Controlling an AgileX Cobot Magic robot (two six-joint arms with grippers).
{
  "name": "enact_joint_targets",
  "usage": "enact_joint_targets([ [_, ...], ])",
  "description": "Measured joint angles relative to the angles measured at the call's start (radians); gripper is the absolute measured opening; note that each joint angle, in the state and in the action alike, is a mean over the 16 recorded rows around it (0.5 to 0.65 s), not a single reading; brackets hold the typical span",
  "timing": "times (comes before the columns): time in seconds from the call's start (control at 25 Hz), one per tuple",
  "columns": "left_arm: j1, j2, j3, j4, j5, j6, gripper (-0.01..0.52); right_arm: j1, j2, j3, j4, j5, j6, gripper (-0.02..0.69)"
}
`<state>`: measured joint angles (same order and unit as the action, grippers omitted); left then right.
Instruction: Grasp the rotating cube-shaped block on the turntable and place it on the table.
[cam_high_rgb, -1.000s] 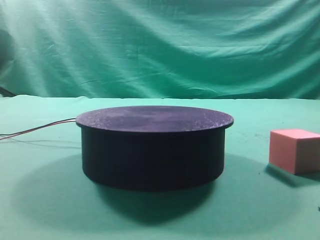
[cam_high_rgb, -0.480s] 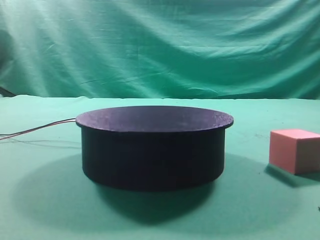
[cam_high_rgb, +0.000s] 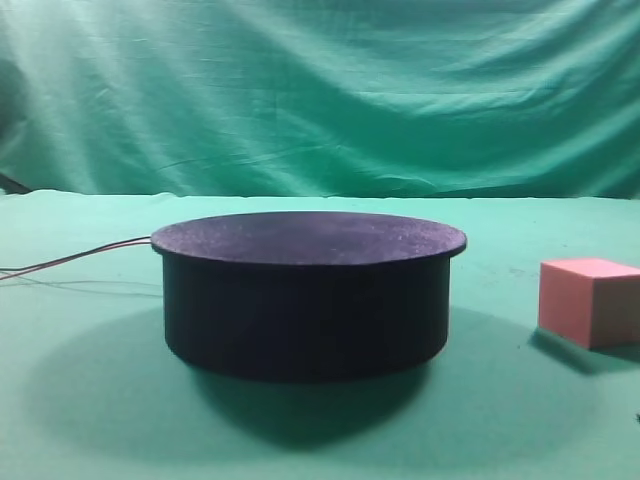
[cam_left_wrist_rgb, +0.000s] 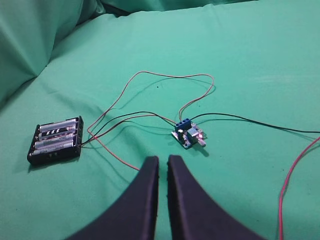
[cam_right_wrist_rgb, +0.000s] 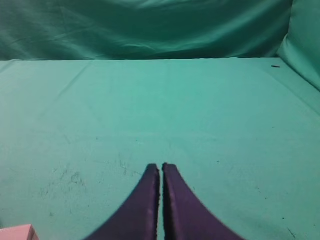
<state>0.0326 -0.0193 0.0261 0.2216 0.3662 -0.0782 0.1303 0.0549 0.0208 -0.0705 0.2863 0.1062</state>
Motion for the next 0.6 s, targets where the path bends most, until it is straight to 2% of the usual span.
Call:
enact_joint_targets([
  [0.6,0.0,0.0,0.0,0.0,0.0,0.0,0.0,-0.005,-0.064,0.007,0.007,0.094,-0.001,0.0],
])
